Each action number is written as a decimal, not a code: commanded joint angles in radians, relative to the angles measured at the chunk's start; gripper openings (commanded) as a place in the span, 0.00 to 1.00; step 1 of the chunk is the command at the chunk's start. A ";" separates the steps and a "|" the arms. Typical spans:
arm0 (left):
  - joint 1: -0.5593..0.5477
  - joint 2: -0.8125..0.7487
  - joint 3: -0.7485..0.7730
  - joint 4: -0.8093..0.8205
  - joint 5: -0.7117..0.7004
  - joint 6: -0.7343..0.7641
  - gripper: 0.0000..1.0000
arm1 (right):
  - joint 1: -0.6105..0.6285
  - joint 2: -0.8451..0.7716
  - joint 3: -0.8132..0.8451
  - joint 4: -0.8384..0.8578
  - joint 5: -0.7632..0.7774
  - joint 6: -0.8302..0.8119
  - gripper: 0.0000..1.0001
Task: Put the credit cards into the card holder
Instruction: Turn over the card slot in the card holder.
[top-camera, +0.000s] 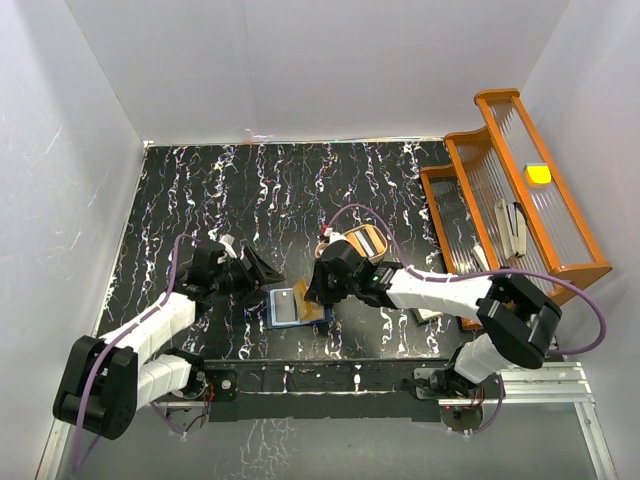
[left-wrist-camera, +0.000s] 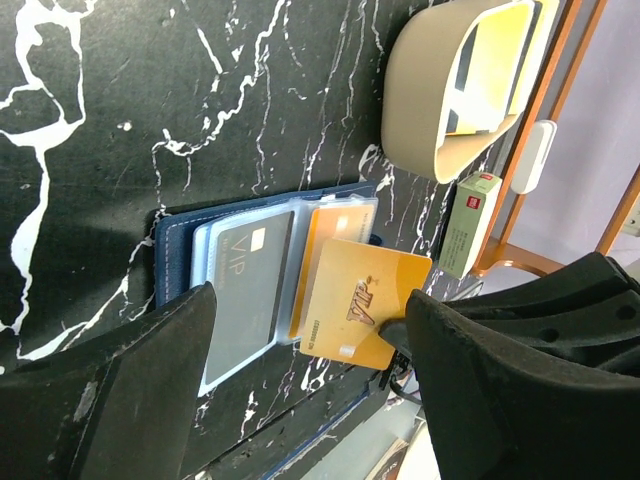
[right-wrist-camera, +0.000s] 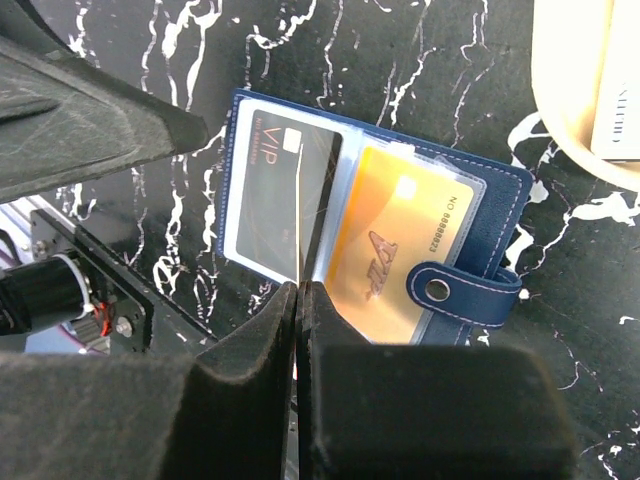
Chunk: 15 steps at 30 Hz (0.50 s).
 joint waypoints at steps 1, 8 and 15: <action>0.007 0.015 -0.020 0.034 0.036 -0.002 0.75 | 0.005 0.028 0.023 0.073 0.008 0.006 0.00; 0.007 0.048 -0.035 0.092 0.063 -0.006 0.75 | 0.005 0.060 -0.011 0.049 0.039 0.009 0.00; 0.007 0.076 -0.035 0.104 0.069 0.001 0.76 | 0.006 0.072 -0.027 0.039 0.052 0.006 0.00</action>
